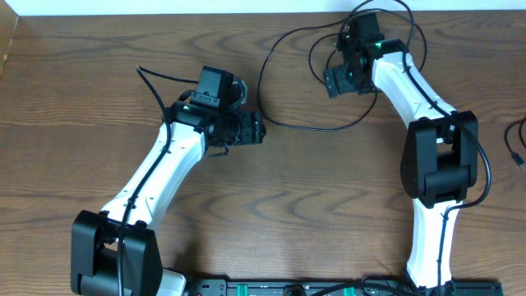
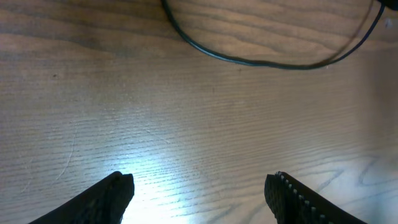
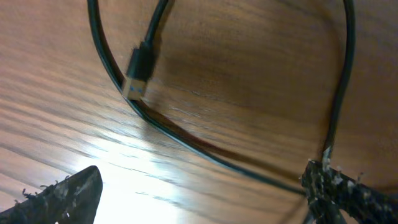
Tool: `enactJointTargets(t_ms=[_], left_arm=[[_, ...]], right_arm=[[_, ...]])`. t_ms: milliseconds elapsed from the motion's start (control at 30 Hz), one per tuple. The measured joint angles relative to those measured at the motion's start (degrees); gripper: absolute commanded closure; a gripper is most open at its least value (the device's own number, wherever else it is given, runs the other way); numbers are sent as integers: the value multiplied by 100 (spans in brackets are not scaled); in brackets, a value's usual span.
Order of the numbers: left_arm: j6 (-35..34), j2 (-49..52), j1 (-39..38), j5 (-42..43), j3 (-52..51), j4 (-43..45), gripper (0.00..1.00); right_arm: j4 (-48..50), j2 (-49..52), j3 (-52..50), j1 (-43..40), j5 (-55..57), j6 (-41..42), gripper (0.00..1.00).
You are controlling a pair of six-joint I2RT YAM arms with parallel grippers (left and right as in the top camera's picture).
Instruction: Untangle cables
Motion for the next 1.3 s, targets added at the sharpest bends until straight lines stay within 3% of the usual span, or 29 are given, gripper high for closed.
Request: enactJointTargets(t_ms=[67, 133, 233, 467, 633, 733, 867, 1000, 1200, 1267, 1300], left_arm=[[87, 0, 0, 0, 0, -44, 27], [120, 0, 0, 0, 0, -42, 27], [184, 0, 0, 0, 0, -33, 27], [223, 0, 0, 0, 0, -46, 27], [273, 0, 0, 0, 0, -46, 27], [332, 0, 0, 0, 0, -50, 27], [352, 0, 0, 0, 0, -46, 27], [354, 0, 0, 0, 0, -44, 27], [369, 0, 0, 0, 0, -44, 27], [374, 0, 0, 0, 0, -42, 27], [374, 0, 0, 0, 0, -48, 27]], right_arm=[[42, 90, 0, 0, 341, -723, 1], [146, 166, 0, 0, 682, -938, 1], [254, 210, 0, -9, 1292, -605, 1], [175, 210, 0, -144, 1473, -4, 1], [-586, 210, 2, -221, 1506, 2339, 1], [-1005, 210, 2, -227, 1357, 4516, 1], [-791, 210, -4, -210, 1108, 6662, 1], [26, 212, -33, -131, 1043, 7453, 2], [844, 170, -468, -39, 1054, 7879, 15], [973, 87, -669, -39, 1115, 7989, 22], [1054, 42, -780, -39, 1134, 8035, 30]])
